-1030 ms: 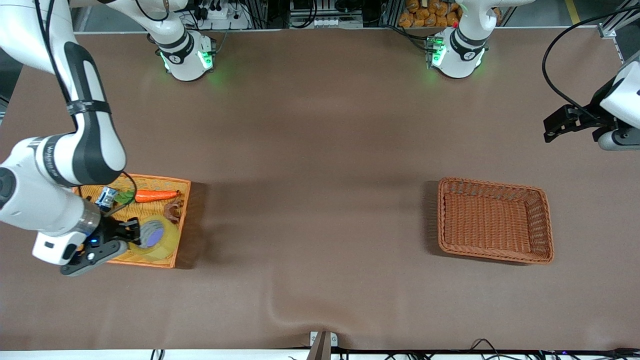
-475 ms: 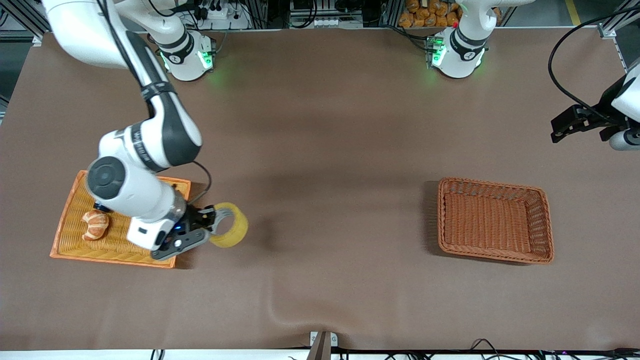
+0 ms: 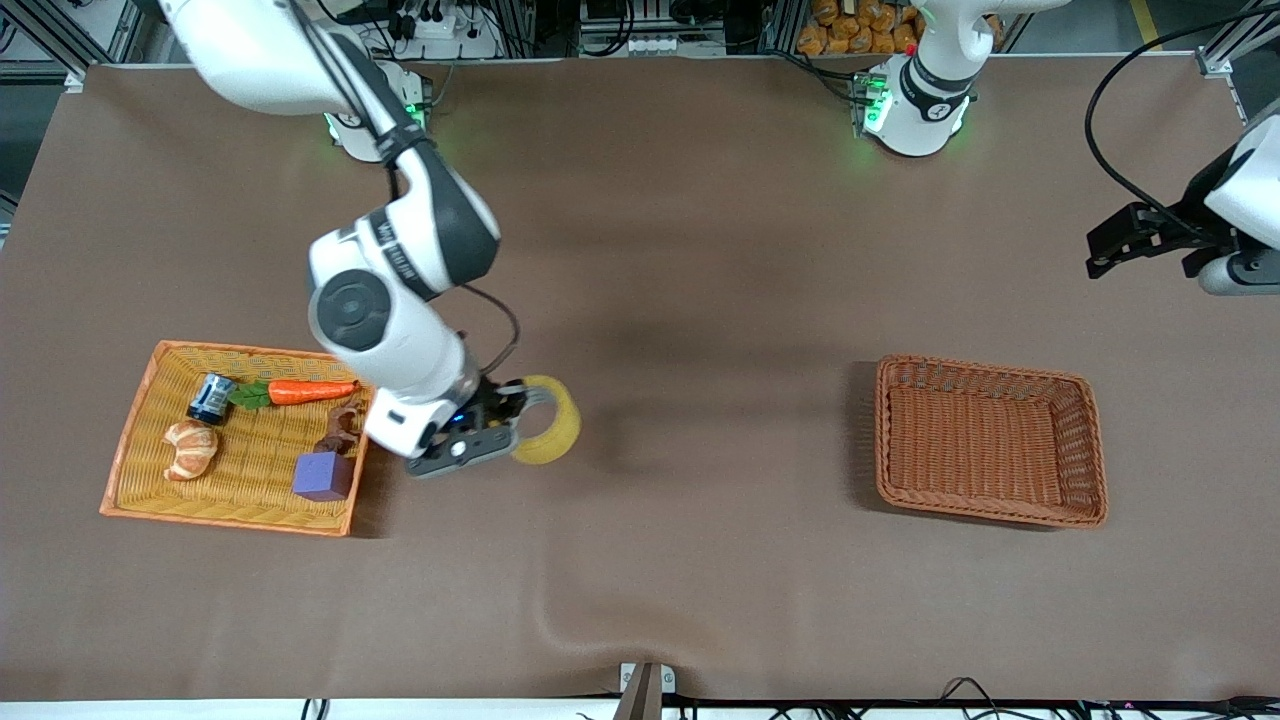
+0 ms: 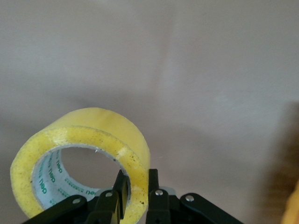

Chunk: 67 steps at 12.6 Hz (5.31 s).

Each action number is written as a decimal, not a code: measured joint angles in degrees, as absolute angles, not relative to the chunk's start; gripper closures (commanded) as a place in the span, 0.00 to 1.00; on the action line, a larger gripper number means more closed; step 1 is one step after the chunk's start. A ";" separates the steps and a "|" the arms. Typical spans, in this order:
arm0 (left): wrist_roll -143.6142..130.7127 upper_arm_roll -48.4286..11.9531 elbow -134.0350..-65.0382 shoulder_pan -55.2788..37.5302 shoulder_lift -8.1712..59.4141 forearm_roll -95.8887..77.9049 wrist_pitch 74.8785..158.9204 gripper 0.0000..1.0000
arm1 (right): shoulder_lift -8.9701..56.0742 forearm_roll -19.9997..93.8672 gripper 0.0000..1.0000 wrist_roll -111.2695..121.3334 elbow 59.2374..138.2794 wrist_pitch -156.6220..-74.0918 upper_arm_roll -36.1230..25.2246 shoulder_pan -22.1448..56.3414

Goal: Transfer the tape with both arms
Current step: 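Lift the tape roll with the right gripper toward the table middle, then set the tape down and open the right gripper while the left gripper approaches, then grasp the tape roll rim with the left gripper, then carry the tape roll with the left gripper over the brown basket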

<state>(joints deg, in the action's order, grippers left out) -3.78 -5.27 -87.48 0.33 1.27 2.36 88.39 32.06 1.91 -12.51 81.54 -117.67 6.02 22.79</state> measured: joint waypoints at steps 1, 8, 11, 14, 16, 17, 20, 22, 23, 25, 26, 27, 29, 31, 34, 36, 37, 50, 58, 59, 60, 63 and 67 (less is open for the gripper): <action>-3.78 -5.68 -87.63 0.17 1.37 2.35 88.32 0.00 | 32.54 1.92 1.00 -14.78 81.82 -117.62 6.01 24.17; -3.98 -7.82 -88.06 -0.13 2.96 0.88 88.88 0.00 | 41.92 1.86 0.13 -23.10 82.25 -125.68 5.82 29.57; -3.97 -7.96 -88.15 -0.55 4.33 0.86 90.05 0.00 | 42.38 1.85 0.00 -23.14 81.84 -125.92 5.26 29.53; -4.09 -8.17 -88.18 -2.40 6.50 0.86 93.03 0.00 | 41.80 1.81 0.00 -23.17 80.25 -125.93 4.24 28.64; -4.10 -8.22 -88.18 -3.41 8.02 0.85 95.24 0.00 | 41.00 1.75 0.00 -21.37 79.99 -125.88 3.65 25.27; -4.37 -8.24 -88.19 -4.32 8.96 0.84 96.22 0.00 | 40.46 1.75 0.00 -19.19 79.96 -125.82 3.52 22.46; -9.92 -8.40 -88.25 -8.57 12.51 0.81 99.43 0.00 | 36.90 1.75 0.00 -11.66 80.41 -119.91 3.35 13.42; -16.98 -8.58 -88.26 -11.99 14.75 0.77 101.88 0.00 | 32.62 1.69 0.00 -8.07 83.43 -116.68 3.36 8.92; -21.07 -8.63 -88.27 -14.08 16.08 0.76 102.80 0.00 | 29.84 1.36 0.00 -5.84 86.16 -116.26 3.35 7.20; -29.63 -8.67 -88.07 -18.56 19.78 0.76 107.06 0.00 | 24.28 0.78 0.00 -0.11 91.56 -115.95 3.34 4.28; -32.98 -8.69 -87.62 -20.08 21.96 0.76 109.63 0.00 | 21.80 0.76 0.00 3.25 93.37 -115.14 3.33 2.91; -36.19 -8.69 -86.89 -21.42 24.28 0.75 112.23 0.00 | 19.60 0.76 0.00 5.84 94.41 -113.84 3.32 1.73; -44.17 -8.68 -84.89 -24.94 29.18 0.75 117.21 0.00 | 16.25 0.69 0.00 7.69 95.07 -112.58 3.33 0.70; -48.73 -8.55 -81.80 -28.34 34.03 0.75 119.78 0.00 | 13.89 0.62 0.00 7.77 95.35 -111.16 3.52 0.68; -52.04 -8.21 -78.26 -31.66 40.04 0.75 125.66 0.00 | 11.62 0.36 0.00 7.77 95.51 -108.25 3.62 0.66; -53.15 -8.06 -77.65 -33.04 42.73 0.75 129.67 0.00 | 9.05 0.14 0.00 7.75 95.25 -105.22 3.34 -0.14; -54.51 -8.03 -77.51 -33.67 43.80 0.75 131.42 0.00 | 7.27 0.12 0.00 7.74 95.06 -103.70 3.28 -1.22; -59.33 -5.15 -76.84 -39.16 52.52 1.63 143.38 1.00 | 0.56 0.31 0.00 1.81 91.97 -90.20 -1.15 -3.00; -55.71 -3.08 -76.49 -32.88 38.00 5.13 133.49 1.00 | 0.56 0.35 0.00 1.75 91.57 -90.23 -0.36 -2.67; -54.54 -3.05 -79.15 -30.59 33.07 5.15 131.31 1.00 | 0.56 0.35 0.00 1.75 91.54 -90.23 -0.35 -2.66; -52.28 -3.08 -82.45 -28.23 28.60 5.15 130.51 1.00 | 0.56 0.35 0.00 1.75 91.52 -90.22 -0.35 -2.65; -44.75 -3.37 -88.99 -21.58 19.99 2.53 128.81 1.00 | 0.56 0.35 0.00 1.75 91.50 -90.21 -0.35 -2.65; -26.48 -3.47 -93.57 -12.59 16.54 1.75 122.00 1.00 | 0.56 0.35 0.00 1.75 91.49 -90.18 -0.34 -2.64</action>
<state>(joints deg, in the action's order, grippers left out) -26.48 -3.47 -93.57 -12.59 16.54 1.75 122.00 0.56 0.35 1.75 91.49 -90.18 -0.34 -2.64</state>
